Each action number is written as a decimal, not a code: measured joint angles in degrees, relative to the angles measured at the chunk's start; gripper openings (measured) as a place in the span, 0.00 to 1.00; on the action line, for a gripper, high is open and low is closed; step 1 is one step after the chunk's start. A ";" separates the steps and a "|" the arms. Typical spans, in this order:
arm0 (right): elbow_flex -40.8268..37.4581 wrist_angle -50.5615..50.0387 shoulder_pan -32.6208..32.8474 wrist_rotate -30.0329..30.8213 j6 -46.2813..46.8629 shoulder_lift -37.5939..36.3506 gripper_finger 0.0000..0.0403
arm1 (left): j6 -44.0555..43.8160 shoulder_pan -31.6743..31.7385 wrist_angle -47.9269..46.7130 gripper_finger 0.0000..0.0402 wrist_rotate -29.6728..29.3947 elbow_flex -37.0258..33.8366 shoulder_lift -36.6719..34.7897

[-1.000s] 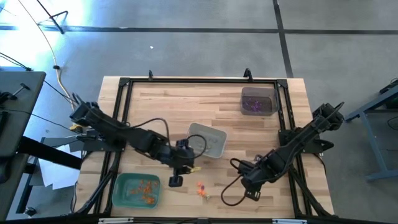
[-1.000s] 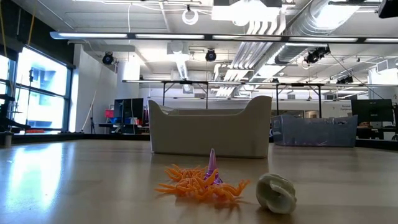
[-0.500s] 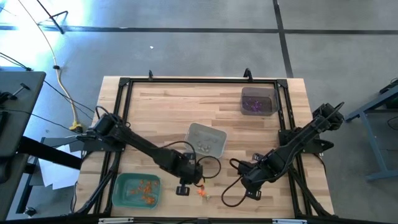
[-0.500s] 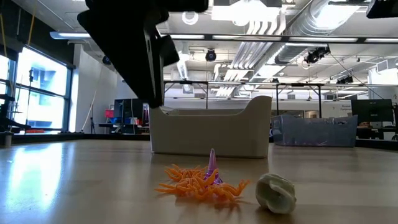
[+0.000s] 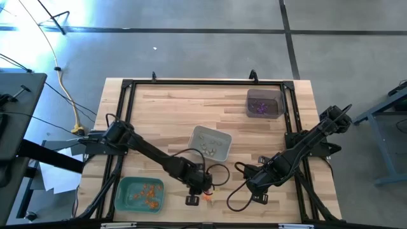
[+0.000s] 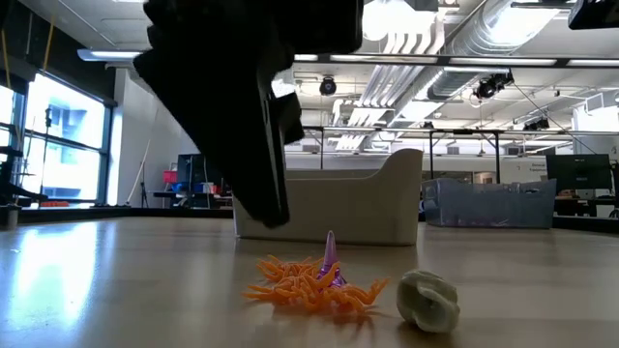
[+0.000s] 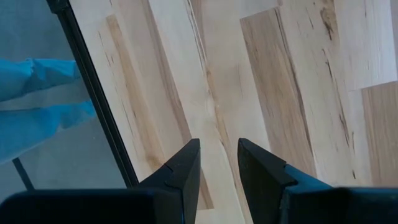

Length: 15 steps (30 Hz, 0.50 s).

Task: Sort Halloween decoration
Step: Put the orange spider toy into the green bin

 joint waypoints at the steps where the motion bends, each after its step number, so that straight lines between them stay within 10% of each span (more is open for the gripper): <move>1: 0.00 0.00 0.00 0.00 0.12 0.00 0.25 | 0.01 0.00 0.63 0.18 0.00 0.00 0.47; 15: 0.00 0.55 0.00 0.02 0.38 0.00 0.25 | 4.52 0.79 2.45 0.18 -6.63 -0.04 3.04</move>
